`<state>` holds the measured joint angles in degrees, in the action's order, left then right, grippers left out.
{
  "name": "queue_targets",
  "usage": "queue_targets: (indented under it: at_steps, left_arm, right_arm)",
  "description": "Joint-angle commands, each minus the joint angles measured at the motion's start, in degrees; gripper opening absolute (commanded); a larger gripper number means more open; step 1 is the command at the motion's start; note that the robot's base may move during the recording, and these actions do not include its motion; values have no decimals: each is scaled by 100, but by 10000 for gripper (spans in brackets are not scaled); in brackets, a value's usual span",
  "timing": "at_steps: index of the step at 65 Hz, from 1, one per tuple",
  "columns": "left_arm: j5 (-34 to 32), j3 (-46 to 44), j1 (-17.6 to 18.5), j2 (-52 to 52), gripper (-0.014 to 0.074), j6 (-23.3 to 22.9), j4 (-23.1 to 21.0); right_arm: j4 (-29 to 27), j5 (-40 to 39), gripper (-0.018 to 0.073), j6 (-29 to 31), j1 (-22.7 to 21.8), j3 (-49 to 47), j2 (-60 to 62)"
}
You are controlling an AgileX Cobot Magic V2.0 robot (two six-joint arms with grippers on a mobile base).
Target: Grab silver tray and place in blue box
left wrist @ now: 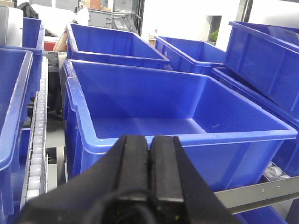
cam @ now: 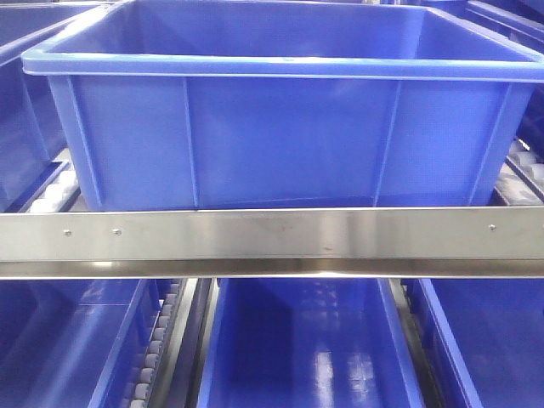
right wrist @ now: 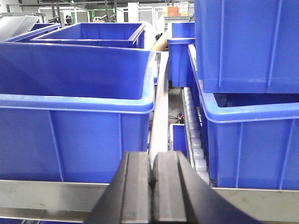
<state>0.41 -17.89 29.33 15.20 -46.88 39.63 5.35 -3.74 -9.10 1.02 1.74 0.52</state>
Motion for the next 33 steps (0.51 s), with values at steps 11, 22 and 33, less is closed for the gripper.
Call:
queue_targets:
  at_steps: [11, 22, 33]
  left_arm:
    - [-405, -166, 7, 40, -97, -4, 44]
    - [-405, -166, 7, 40, -97, -4, 44]
    - [-405, -166, 7, 40, -97, -4, 44]
  right_arm:
    - [64, -438, 53, -26, -23, 19, 88]
    - [64, -444, 53, -26, -23, 19, 88]
    - [64, -444, 53, -26, -23, 19, 88]
